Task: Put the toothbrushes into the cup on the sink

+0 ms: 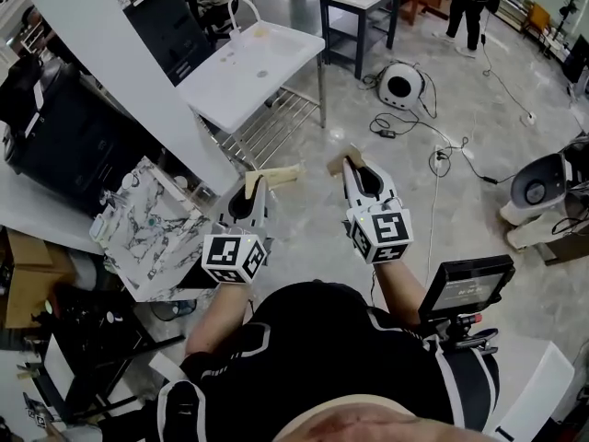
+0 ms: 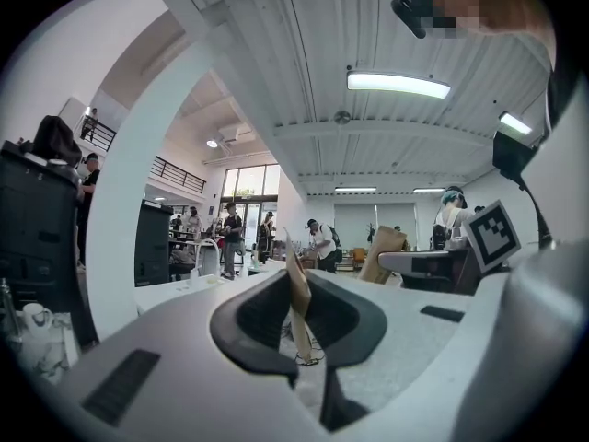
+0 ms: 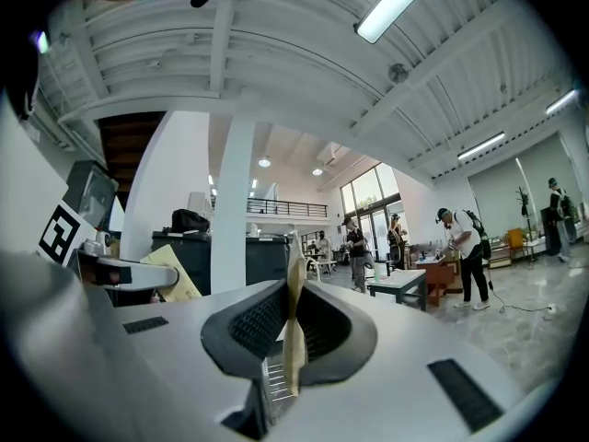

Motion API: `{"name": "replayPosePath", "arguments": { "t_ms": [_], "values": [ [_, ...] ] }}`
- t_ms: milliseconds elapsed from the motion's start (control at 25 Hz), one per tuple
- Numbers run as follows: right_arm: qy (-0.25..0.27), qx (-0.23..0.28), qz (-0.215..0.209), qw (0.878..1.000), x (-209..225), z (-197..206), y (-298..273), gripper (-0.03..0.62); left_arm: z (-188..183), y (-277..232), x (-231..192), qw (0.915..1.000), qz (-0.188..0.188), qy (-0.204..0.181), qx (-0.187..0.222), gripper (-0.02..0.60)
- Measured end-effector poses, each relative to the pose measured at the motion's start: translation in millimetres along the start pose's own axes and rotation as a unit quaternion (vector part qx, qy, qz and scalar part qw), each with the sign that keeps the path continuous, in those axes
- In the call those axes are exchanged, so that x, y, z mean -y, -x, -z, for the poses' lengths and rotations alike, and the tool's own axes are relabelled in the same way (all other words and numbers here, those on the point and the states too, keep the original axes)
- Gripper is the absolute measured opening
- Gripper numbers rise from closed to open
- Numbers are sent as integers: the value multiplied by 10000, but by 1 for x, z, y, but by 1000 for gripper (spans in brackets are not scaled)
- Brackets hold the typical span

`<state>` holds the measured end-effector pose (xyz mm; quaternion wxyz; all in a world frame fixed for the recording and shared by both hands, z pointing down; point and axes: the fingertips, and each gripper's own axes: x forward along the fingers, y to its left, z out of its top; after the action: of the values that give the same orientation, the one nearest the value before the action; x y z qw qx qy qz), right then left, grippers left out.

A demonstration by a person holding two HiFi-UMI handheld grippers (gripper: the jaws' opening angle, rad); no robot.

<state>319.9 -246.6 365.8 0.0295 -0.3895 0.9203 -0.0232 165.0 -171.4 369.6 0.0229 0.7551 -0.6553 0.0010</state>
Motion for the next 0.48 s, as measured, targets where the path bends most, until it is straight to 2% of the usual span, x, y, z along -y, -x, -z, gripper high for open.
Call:
{"name": "replayPosePath", "arguments": {
  "t_ms": [200,480],
  "values": [
    [23,-68,-310,9995,-5,6,-25,43,2,-1,-20,9994,-338,45,-15,35],
    [-8,-85,-832,9965,-41,9,-65,43,6,14,-62,9966,-820,98,-54,35]
  ]
}}
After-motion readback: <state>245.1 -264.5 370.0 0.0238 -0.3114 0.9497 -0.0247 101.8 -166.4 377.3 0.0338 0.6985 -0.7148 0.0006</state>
